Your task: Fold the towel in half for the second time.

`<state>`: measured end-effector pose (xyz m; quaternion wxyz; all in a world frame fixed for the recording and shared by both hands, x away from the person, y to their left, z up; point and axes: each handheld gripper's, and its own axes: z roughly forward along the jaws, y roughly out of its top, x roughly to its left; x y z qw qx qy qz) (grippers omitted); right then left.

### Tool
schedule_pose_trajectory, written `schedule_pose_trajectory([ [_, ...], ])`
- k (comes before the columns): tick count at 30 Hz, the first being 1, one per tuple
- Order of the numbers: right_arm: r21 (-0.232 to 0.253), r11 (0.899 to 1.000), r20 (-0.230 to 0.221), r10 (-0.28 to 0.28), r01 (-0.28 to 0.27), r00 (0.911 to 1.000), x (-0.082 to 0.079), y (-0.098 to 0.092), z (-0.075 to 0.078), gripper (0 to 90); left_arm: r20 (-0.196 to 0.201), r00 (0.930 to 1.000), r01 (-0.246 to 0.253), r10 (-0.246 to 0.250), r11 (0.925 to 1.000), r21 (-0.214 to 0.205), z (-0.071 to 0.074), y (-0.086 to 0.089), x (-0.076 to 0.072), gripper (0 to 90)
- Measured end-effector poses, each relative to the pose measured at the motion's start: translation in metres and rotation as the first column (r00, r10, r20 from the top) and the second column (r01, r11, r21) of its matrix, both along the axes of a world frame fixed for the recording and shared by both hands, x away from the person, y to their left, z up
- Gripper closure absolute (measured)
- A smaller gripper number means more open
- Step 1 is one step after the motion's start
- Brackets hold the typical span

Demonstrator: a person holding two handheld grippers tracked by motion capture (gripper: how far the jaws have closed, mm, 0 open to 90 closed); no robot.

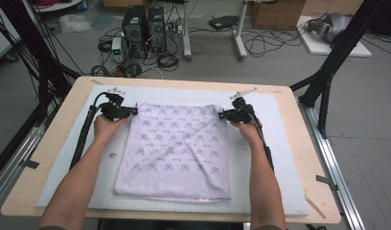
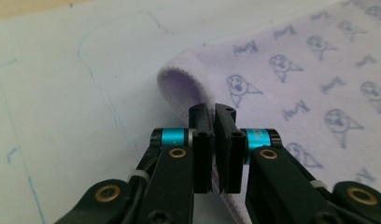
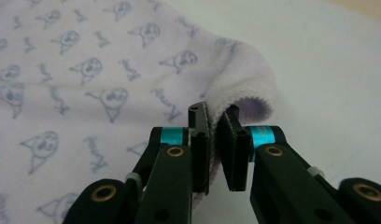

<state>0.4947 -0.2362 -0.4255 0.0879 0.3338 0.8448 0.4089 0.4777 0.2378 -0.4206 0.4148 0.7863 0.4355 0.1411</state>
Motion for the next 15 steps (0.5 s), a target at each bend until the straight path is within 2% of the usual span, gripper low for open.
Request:
schedule_pose_trajectory([
  [2, 0.011, 1.000, 0.031, 0.014, -0.015, 0.9994, -0.005, -0.002, 0.011, 83.5, 0.024, 0.9995, 0.020, -0.020, 0.9997, -0.010, 0.007, 0.000, -0.005, 85.5],
  [5, 0.037, 0.999, 0.037, 0.021, -0.022, 0.9991, -0.013, -0.007, 0.025, 83.5, 0.059, 0.9971, 0.049, -0.048, 0.9985, -0.023, 0.021, 0.000, -0.014, 85.5],
  [7, 0.035, 0.999, 0.056, 0.040, -0.042, 0.9976, -0.020, -0.008, 0.034, 83.5, 0.099, 0.9927, 0.071, -0.069, 0.9973, -0.017, 0.031, 0.001, -0.024, 85.5],
  [9, 0.039, 0.998, 0.071, 0.052, -0.054, 0.9961, -0.029, -0.008, 0.042, 83.4, 0.123, 0.9894, 0.081, -0.077, 0.9961, -0.033, 0.038, 0.003, -0.033, 85.5],
  [13, 0.085, 0.993, 0.104, 0.077, -0.086, 0.9916, -0.047, -0.011, 0.054, 83.3, 0.157, 0.9825, 0.107, -0.101, 0.9935, -0.037, 0.045, 0.009, -0.054, 85.5],
  [15, 0.091, 0.990, 0.109, 0.096, -0.106, 0.9894, -0.058, -0.012, 0.057, 83.3, 0.178, 0.9776, 0.122, -0.112, 0.9916, -0.044, 0.046, 0.012, -0.067, 85.5],
])
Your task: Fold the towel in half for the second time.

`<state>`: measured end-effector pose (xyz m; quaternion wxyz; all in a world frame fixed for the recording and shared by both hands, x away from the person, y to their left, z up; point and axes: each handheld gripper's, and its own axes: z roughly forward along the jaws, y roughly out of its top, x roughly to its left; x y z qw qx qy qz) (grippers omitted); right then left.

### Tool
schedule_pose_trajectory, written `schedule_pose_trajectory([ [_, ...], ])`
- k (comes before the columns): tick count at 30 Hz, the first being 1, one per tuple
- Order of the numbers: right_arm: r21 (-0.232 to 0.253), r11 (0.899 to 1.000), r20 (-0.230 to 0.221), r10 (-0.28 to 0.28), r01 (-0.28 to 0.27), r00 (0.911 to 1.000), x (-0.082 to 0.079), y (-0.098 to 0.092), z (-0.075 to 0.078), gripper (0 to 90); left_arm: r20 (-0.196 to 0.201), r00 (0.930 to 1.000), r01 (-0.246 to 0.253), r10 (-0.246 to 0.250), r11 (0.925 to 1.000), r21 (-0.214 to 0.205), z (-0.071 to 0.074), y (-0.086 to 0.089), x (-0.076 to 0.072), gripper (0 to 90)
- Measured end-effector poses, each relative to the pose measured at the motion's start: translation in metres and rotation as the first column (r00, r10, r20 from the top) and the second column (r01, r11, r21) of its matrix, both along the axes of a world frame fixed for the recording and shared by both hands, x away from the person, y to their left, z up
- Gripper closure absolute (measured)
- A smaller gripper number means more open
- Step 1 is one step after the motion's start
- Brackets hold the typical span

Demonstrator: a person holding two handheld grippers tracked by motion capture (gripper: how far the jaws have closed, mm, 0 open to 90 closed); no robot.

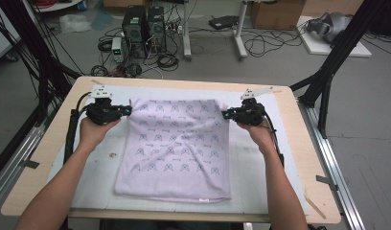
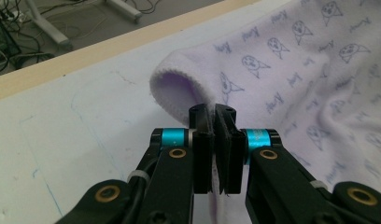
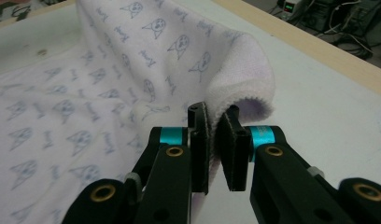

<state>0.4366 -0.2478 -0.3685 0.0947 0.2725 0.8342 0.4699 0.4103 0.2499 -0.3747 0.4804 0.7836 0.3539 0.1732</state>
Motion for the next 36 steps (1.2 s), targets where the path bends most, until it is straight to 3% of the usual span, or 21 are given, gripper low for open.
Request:
schedule_pose_trajectory([
  [3, 0.020, 1.000, 0.013, 0.024, -0.024, 0.9996, -0.021, -0.002, -0.002, 83.3, 0.026, 0.9994, 0.022, -0.021, 0.9998, -0.001, -0.003, 0.005, -0.021, 85.5],
  [7, 0.019, 0.998, 0.010, 0.060, -0.060, 0.9981, -0.050, -0.003, -0.015, 83.2, 0.027, 0.9979, 0.059, -0.060, 0.9982, 0.005, -0.014, 0.012, -0.049, 85.4],
  [9, 0.014, 0.997, -0.007, 0.074, -0.074, 0.9973, -0.064, -0.004, -0.026, 82.9, 0.011, 0.9970, 0.077, -0.077, 0.9970, 0.001, -0.024, 0.014, -0.063, 85.1],
  [10, 0.013, 0.997, -0.013, 0.076, -0.076, 0.9970, -0.070, -0.005, -0.031, 82.0, -0.007, 0.9961, 0.088, -0.088, 0.9961, 0.003, -0.029, 0.016, -0.069, 84.7],
  [11, 0.006, 0.997, -0.048, 0.079, -0.079, 0.9957, -0.074, -0.005, -0.036, 80.6, -0.026, 0.9946, 0.101, -0.100, 0.9949, 0.009, -0.035, 0.018, -0.074, 83.8],
  [12, 0.005, 0.996, -0.045, 0.090, -0.090, 0.9949, -0.079, -0.006, -0.041, 78.8, -0.047, 0.9933, 0.107, -0.106, 0.9942, 0.012, -0.040, 0.019, -0.079, 82.1],
  [14, -0.008, 0.996, -0.061, 0.085, -0.086, 0.9945, -0.088, -0.009, -0.045, 67.7, -0.075, 0.9907, 0.116, -0.114, 0.9931, 0.021, -0.046, 0.023, -0.085, 72.3],
  [16, -0.020, 0.997, -0.073, 0.067, -0.068, 0.9951, -0.091, -0.014, -0.045, 62.0, -0.094, 0.9890, 0.116, -0.114, 0.9930, 0.020, -0.047, 0.026, -0.086, 60.8],
  [19, 0.006, 1.000, -0.044, 0.026, -0.026, 0.9987, -0.088, -0.017, -0.040, 51.2, -0.097, 0.9907, 0.099, -0.095, 0.9947, 0.028, -0.043, 0.026, -0.076, 47.3],
  [21, 0.005, 1.000, -0.030, 0.025, -0.024, 0.9992, -0.081, -0.013, -0.039, 47.4, -0.104, 0.9902, 0.096, -0.093, 0.9950, 0.026, -0.041, 0.023, -0.066, 44.2],
  [23, -0.027, 0.999, -0.029, 0.018, -0.018, 0.9994, -0.072, -0.006, -0.039, 41.6, -0.113, 0.9899, 0.089, -0.086, 0.9957, 0.024, -0.039, 0.019, -0.057, 41.0],
  [25, -0.023, 1.000, -0.057, 0.018, -0.020, 0.9982, -0.061, -0.001, -0.042, 39.0, -0.122, 0.9897, 0.074, -0.075, 0.9972, -0.007, -0.041, 0.015, -0.048, 37.8],
  [27, -0.006, 0.999, -0.083, 0.033, -0.033, 0.9960, -0.053, 0.005, -0.043, 38.2, -0.137, 0.9872, 0.081, -0.081, 0.9967, -0.011, -0.041, 0.010, -0.041, 35.4],
  [29, -0.006, 0.998, -0.100, 0.054, -0.055, 0.9935, -0.047, 0.010, -0.046, 38.6, -0.147, 0.9837, 0.104, -0.104, 0.9946, -0.007, -0.042, 0.006, -0.036, 37.7],
  [31, -0.022, 0.997, -0.131, 0.076, -0.079, 0.9885, -0.044, 0.013, -0.049, 50.4, -0.133, 0.9798, 0.150, -0.149, 0.9887, -0.001, -0.042, 0.002, -0.036, 67.8],
  [33, -0.001, 0.991, -0.194, 0.133, -0.135, 0.9720, -0.042, 0.013, -0.053, 73.8, -0.140, 0.9753, 0.172, -0.171, 0.9851, -0.005, -0.042, 0.004, -0.037, 83.6],
  [34, -0.002, 0.987, -0.207, 0.159, -0.163, 0.9654, -0.042, 0.013, -0.053, 81.9, -0.141, 0.9744, 0.176, -0.175, 0.9844, -0.008, -0.040, 0.006, -0.038, 84.4],
  [36, -0.011, 0.985, -0.168, 0.170, -0.175, 0.9709, -0.047, 0.014, -0.047, 83.3, -0.114, 0.9785, 0.171, -0.172, 0.9851, -0.016, -0.034, 0.010, -0.044, 85.0],
])
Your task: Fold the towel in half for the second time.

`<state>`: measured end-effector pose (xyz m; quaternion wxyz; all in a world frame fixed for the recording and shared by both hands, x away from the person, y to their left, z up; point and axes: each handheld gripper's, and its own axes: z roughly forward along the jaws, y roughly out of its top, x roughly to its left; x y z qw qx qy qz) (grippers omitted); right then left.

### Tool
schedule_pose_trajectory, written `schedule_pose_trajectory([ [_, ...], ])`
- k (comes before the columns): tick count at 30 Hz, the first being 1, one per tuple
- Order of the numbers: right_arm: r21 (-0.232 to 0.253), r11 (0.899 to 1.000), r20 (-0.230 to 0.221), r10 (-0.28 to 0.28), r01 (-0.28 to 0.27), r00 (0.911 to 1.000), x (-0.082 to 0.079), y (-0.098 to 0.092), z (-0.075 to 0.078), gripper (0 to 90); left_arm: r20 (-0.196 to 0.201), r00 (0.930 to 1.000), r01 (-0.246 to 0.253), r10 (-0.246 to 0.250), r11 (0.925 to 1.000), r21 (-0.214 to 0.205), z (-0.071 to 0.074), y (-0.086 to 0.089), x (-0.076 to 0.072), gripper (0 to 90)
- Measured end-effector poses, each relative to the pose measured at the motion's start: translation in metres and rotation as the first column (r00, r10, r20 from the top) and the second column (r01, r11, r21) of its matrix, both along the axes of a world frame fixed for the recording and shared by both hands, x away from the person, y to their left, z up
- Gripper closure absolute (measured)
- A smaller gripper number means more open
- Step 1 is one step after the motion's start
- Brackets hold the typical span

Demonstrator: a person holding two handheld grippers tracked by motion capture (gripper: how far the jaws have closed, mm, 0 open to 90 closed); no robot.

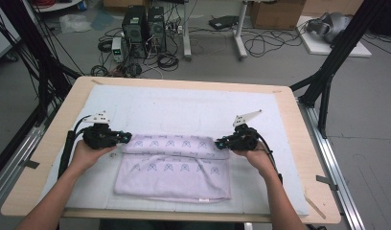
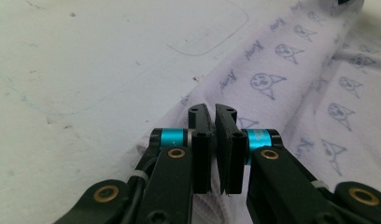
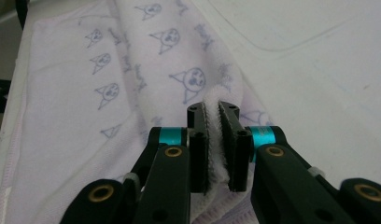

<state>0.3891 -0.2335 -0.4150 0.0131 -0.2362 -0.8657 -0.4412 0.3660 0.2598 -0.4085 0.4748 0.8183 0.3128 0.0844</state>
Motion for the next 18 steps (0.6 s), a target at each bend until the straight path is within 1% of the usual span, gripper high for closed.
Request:
schedule_pose_trajectory([
  [1, 0.007, 1.000, 0.023, 0.003, -0.003, 0.9997, -0.003, 0.000, 0.005, 83.6, 0.007, 1.0000, 0.001, 0.000, 0.9999, -0.015, 0.003, 0.001, -0.003, 85.0],
  [2, 0.015, 1.000, 0.033, 0.004, -0.004, 0.9994, -0.007, 0.000, 0.009, 83.5, 0.022, 0.9998, 0.002, -0.001, 0.9997, -0.026, 0.008, 0.003, -0.008, 85.0],
  [3, 0.016, 1.000, 0.062, 0.003, -0.004, 0.9981, -0.012, 0.000, 0.015, 83.5, 0.038, 0.9992, 0.010, -0.009, 0.9996, -0.025, 0.013, 0.004, -0.013, 85.0],
  [4, 0.018, 1.000, 0.081, 0.004, -0.005, 0.9967, -0.018, 0.000, 0.021, 83.5, 0.055, 0.9982, 0.023, -0.022, 0.9993, -0.029, 0.019, 0.006, -0.022, 85.0],
  [6, 0.037, 0.999, 0.126, 0.016, -0.021, 0.9920, -0.037, -0.002, 0.034, 83.4, 0.078, 0.9963, 0.037, -0.035, 0.9987, -0.035, 0.024, 0.009, -0.039, 84.9],
  [7, 0.042, 0.999, 0.144, 0.026, -0.032, 0.9893, -0.047, -0.003, 0.037, 83.1, 0.082, 0.9957, 0.047, -0.044, 0.9981, -0.040, 0.024, 0.011, -0.049, 84.7],
  [8, 0.052, 0.997, 0.145, 0.040, -0.048, 0.9887, -0.059, -0.005, 0.039, 82.5, 0.088, 0.9945, 0.058, -0.055, 0.9977, -0.035, 0.024, 0.013, -0.060, 84.2],
  [9, 0.058, 0.997, 0.156, 0.046, -0.055, 0.9866, -0.071, -0.007, 0.039, 80.9, 0.086, 0.9937, 0.074, -0.071, 0.9969, -0.028, 0.022, 0.014, -0.070, 82.9],
  [10, 0.068, 0.996, 0.161, 0.051, -0.063, 0.9856, -0.082, -0.010, 0.037, 78.1, 0.075, 0.9941, 0.080, -0.079, 0.9967, -0.015, 0.019, 0.015, -0.080, 77.7],
  [11, 0.081, 0.994, 0.154, 0.065, -0.078, 0.9860, -0.091, -0.013, 0.034, 74.6, 0.072, 0.9938, 0.086, -0.085, 0.9963, -0.003, 0.017, 0.015, -0.086, 69.3],
  [12, 0.092, 0.992, 0.139, 0.068, -0.081, 0.9879, -0.097, -0.015, 0.031, 69.7, 0.066, 0.9932, 0.095, -0.096, 0.9954, 0.012, 0.014, 0.015, -0.094, 61.9],
  [13, 0.100, 0.992, 0.131, 0.059, -0.072, 0.9896, -0.105, -0.019, 0.027, 65.8, 0.062, 0.9925, 0.104, -0.105, 0.9944, 0.022, 0.012, 0.014, -0.098, 58.2],
  [15, 0.094, 0.994, 0.126, 0.045, -0.057, 0.9910, -0.109, -0.022, 0.021, 62.5, 0.053, 0.9922, 0.110, -0.112, 0.9929, 0.045, 0.010, 0.011, -0.099, 55.6],
  [17, 0.087, 0.995, 0.124, 0.030, -0.041, 0.9918, -0.107, -0.021, 0.015, 61.0, 0.038, 0.9924, 0.115, -0.117, 0.9921, 0.049, 0.007, 0.005, -0.097, 55.0],
  [18, 0.078, 0.996, 0.117, 0.029, -0.038, 0.9927, -0.107, -0.019, 0.013, 60.9, 0.031, 0.9914, 0.125, -0.127, 0.9903, 0.060, 0.004, 0.002, -0.095, 55.1],
])
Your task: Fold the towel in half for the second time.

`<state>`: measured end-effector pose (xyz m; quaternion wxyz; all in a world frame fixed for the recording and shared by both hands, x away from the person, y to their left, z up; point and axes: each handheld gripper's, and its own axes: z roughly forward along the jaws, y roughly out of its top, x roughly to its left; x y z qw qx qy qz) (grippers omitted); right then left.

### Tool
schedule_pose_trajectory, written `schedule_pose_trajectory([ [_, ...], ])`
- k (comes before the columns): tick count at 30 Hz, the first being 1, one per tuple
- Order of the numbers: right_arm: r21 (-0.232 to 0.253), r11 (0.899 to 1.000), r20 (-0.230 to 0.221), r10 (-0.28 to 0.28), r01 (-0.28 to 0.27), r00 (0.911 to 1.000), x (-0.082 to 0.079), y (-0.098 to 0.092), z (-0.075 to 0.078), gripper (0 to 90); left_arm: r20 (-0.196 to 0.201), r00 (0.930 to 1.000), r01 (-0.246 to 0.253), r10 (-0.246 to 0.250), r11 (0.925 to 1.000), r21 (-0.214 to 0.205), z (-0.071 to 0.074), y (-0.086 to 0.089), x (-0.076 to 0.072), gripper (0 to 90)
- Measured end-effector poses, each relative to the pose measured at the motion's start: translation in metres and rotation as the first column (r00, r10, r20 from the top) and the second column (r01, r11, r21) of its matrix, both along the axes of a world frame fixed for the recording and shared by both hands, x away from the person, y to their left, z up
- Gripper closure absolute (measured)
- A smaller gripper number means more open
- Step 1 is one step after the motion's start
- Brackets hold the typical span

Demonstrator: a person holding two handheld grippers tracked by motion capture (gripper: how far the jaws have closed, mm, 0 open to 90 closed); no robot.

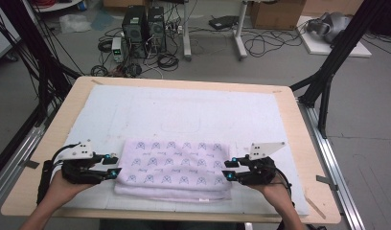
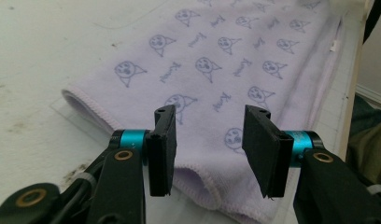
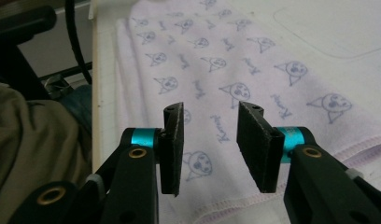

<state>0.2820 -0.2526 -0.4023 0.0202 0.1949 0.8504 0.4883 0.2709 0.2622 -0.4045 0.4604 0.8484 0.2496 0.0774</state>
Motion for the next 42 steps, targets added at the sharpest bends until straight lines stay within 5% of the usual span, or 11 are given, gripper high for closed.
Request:
schedule_pose_trajectory([
  [10, -0.170, 0.982, -0.034, 0.074, -0.079, 0.9966, -0.005, 0.026, -0.037, 57.3, -0.039, 0.9969, 0.072, -0.068, 0.9905, 0.117, -0.030, -0.020, -0.009, 57.4],
  [15, -0.160, 0.982, -0.053, 0.096, -0.103, 0.9940, -0.004, 0.027, -0.039, 83.9, -0.021, 0.9980, 0.062, -0.060, 0.9919, 0.111, -0.032, -0.023, -0.010, 84.0],
  [17, -0.171, 0.979, -0.042, 0.103, -0.108, 0.9938, -0.003, 0.027, -0.035, 85.9, -0.008, 0.9985, 0.054, -0.053, 0.9936, 0.099, -0.027, -0.021, -0.011, 85.2],
  [25, -0.060, 0.991, 0.014, 0.122, -0.121, 0.9924, -0.019, 0.016, 0.000, 86.5, 0.032, 0.9974, 0.063, -0.064, 0.9975, 0.031, 0.000, -0.007, -0.035, 85.6],
  [27, -0.063, 0.988, -0.004, 0.140, -0.140, 0.9901, -0.027, 0.015, 0.000, 85.7, 0.019, 0.9968, 0.077, -0.077, 0.9966, 0.032, -0.004, -0.006, -0.041, 84.7],
  [29, -0.057, 0.986, -0.036, 0.155, -0.157, 0.9873, -0.031, 0.016, -0.007, 79.8, -0.005, 0.9964, 0.084, -0.084, 0.9955, 0.042, -0.010, -0.007, -0.042, 73.5],
  [32, -0.023, 0.990, -0.040, 0.140, -0.141, 0.9893, -0.027, 0.015, -0.011, 71.7, -0.020, 0.9979, 0.062, -0.062, 0.9976, 0.032, -0.013, -0.007, -0.036, 58.4],
  [37, -0.035, 0.997, -0.020, 0.063, -0.064, 0.9978, -0.002, 0.015, -0.010, 62.0, 0.022, 0.9998, -0.002, 0.002, 1.0000, -0.005, -0.007, -0.009, -0.012, 54.9],
  [42, -0.066, 0.997, 0.011, -0.037, 0.038, 0.9992, 0.028, 0.014, -0.009, 58.9, 0.055, 0.9944, -0.090, 0.090, 0.9959, 0.006, -0.008, -0.015, 0.015, 54.5],
])
